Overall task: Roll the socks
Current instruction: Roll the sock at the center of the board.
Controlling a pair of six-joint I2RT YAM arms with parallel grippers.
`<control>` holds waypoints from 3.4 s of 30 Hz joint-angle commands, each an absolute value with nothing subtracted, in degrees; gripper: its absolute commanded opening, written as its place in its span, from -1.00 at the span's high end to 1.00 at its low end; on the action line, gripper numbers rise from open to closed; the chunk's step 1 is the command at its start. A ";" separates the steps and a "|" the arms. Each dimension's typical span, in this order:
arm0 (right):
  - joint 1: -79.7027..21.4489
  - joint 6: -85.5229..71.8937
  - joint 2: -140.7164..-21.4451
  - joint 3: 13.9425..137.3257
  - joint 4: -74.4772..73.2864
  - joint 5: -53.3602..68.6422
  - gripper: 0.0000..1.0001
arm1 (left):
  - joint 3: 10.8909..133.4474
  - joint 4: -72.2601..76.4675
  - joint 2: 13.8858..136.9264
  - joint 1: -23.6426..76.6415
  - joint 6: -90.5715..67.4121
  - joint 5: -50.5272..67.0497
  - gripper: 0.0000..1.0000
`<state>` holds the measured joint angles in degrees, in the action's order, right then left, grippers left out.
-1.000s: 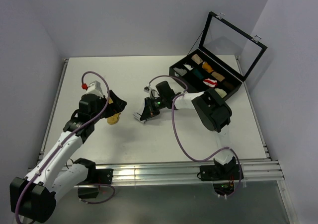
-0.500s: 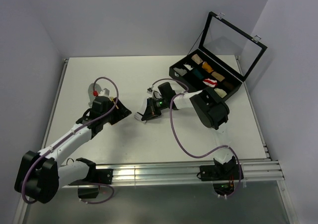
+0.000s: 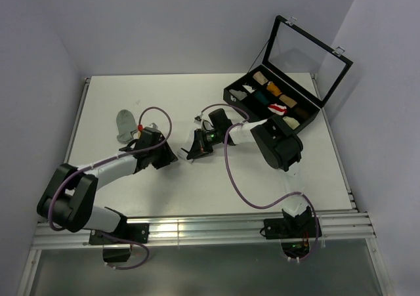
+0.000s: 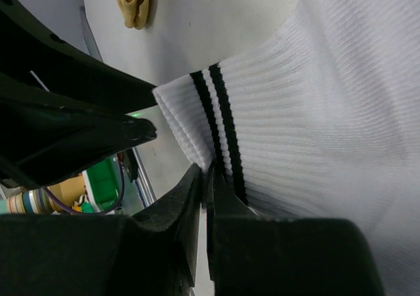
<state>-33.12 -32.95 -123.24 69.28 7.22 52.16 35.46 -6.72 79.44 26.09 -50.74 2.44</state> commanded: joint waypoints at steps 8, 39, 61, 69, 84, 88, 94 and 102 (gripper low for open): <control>-32.70 -33.40 -124.19 69.35 9.41 53.00 1.00 | 40.95 -4.05 86.74 27.25 -50.80 0.26 0.21; -32.70 -34.10 -124.98 70.14 9.58 52.91 1.00 | 45.17 -1.93 90.61 27.25 -51.42 -0.80 0.07; -32.70 -33.40 -123.58 71.10 6.86 50.36 0.81 | 47.02 -8.09 97.12 27.60 -52.12 -2.46 0.26; -32.78 -28.66 -116.29 69.26 5.01 45.01 0.10 | 47.99 -9.84 98.79 27.60 -52.12 -2.90 0.38; -39.11 -13.72 -104.33 62.49 5.01 24.62 -0.13 | 48.34 -10.20 99.76 27.60 -52.29 -2.20 0.41; -42.27 -12.13 -104.50 61.26 7.29 22.24 -0.15 | 47.99 -9.84 99.93 27.60 -52.56 -1.58 0.42; -44.82 -10.98 -106.08 61.18 8.08 18.55 -0.12 | 47.81 -9.41 100.28 27.60 -52.38 -1.14 0.42; -45.00 -10.81 -107.23 60.91 8.25 14.24 0.09 | 48.43 -9.58 100.28 27.60 -52.12 -1.23 0.43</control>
